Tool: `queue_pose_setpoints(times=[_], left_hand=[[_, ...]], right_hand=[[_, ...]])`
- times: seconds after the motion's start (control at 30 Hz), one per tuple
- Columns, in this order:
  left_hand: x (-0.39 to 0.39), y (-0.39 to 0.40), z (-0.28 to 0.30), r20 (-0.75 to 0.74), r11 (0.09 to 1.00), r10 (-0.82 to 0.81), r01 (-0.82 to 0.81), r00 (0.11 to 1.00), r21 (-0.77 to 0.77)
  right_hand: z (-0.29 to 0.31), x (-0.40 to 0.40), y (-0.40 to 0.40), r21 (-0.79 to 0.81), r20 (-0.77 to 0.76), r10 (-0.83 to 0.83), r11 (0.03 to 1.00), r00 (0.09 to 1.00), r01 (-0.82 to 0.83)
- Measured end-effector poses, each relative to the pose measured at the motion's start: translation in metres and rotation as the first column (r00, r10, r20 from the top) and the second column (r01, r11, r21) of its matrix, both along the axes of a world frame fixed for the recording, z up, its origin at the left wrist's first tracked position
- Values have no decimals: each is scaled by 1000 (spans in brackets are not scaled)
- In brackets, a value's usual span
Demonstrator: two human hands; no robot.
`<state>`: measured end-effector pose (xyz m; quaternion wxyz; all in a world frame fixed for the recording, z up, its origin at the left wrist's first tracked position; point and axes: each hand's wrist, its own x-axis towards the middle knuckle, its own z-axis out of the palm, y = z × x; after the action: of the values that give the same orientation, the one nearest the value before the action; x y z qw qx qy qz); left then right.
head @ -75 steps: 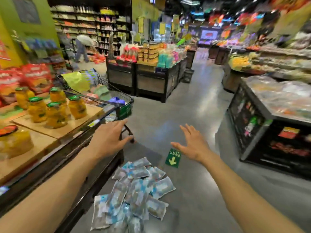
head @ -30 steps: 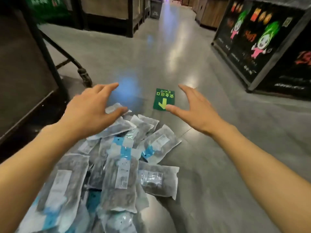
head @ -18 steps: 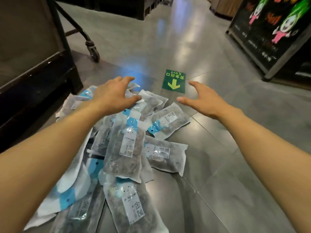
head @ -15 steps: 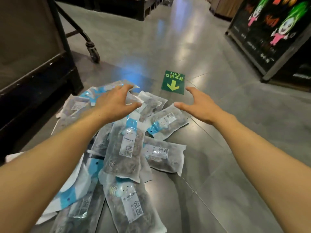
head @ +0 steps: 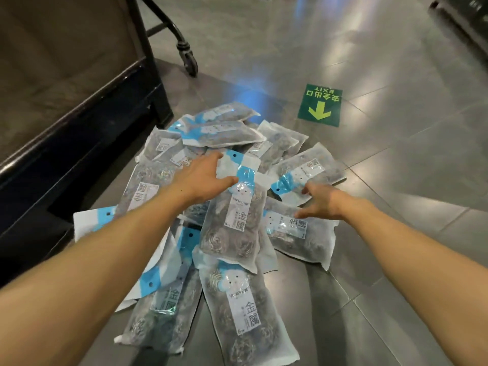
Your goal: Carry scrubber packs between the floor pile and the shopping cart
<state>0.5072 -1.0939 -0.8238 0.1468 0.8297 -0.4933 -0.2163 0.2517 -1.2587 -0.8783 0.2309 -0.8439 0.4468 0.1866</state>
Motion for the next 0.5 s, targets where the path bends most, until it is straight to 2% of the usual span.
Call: queue_pose_setpoints(times=[0.17,0.33,0.43,0.5], left_hand=[[6,-2,-12,-75,997,69,-71,995,-16],[0,8,-15,-154,992,117,-121,981,-20],[-1,10,-19,-210,987,152,-158,966,-9],[-3,11,-25,-266,981,194,-193,944,30]], right_hand=[[-39,4,-8,90,-8,3,996,1000,-2],[-73,2,-11,141,-115,-50,988,992,67],[-82,-1,-7,80,-190,-47,995,981,63],[-83,-4,-7,133,-199,-70,986,977,98]])
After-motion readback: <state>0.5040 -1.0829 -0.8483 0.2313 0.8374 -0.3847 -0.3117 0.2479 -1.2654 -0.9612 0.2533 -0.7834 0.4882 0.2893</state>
